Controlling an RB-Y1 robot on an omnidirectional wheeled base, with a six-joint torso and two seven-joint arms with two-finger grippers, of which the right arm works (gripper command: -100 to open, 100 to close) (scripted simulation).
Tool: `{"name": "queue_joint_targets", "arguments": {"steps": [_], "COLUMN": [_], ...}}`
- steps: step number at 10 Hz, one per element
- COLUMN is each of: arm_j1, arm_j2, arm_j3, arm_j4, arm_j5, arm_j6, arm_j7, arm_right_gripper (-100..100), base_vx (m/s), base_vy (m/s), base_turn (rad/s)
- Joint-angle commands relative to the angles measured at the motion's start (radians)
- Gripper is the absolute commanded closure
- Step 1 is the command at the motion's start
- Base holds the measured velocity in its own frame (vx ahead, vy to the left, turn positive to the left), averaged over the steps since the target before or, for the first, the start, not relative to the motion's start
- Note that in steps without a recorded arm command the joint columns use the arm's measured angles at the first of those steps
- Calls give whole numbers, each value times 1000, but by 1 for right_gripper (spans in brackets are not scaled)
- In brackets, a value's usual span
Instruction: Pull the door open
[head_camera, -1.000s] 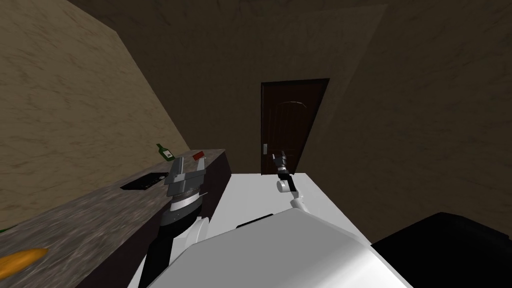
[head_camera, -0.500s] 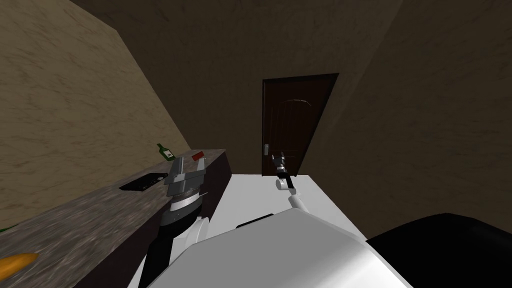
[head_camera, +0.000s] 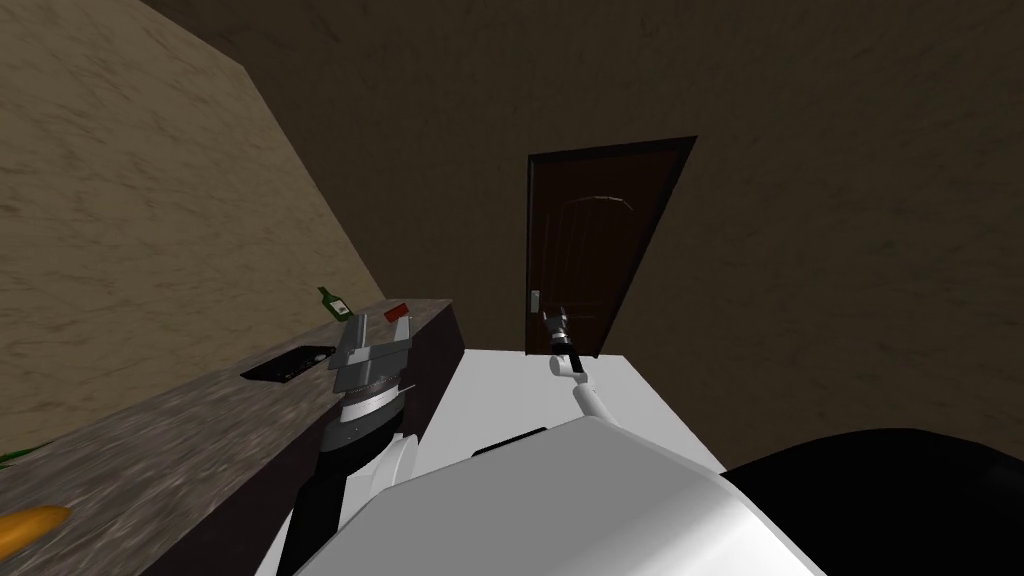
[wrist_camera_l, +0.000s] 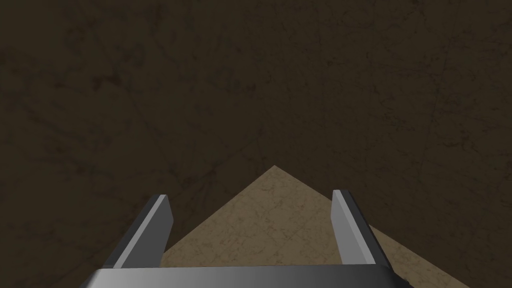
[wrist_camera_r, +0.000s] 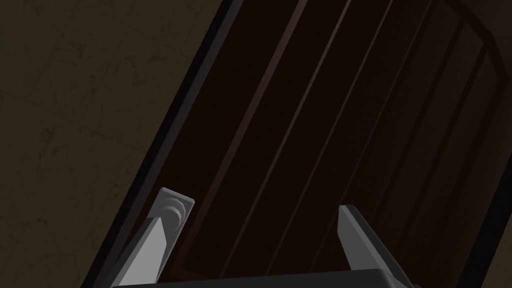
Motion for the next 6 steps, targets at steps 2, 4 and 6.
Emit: {"name": "queue_joint_targets", "arguments": {"steps": [2,4,6], "arm_j1": [-43,-63,-100], "arm_j2": [-4,-5,-7], "arm_j3": [-7,-11,-18], "arm_j4": [80,121,181], "arm_j5": [-41,-60,-96], "arm_j6": [-5,-4,-2], "arm_j7": [-40,-57,-89], "arm_right_gripper": [-100,-100,-100], "base_vx": [67,71,61], "base_vy": [-40,-47,-35], "base_turn": [64,50,54]}}
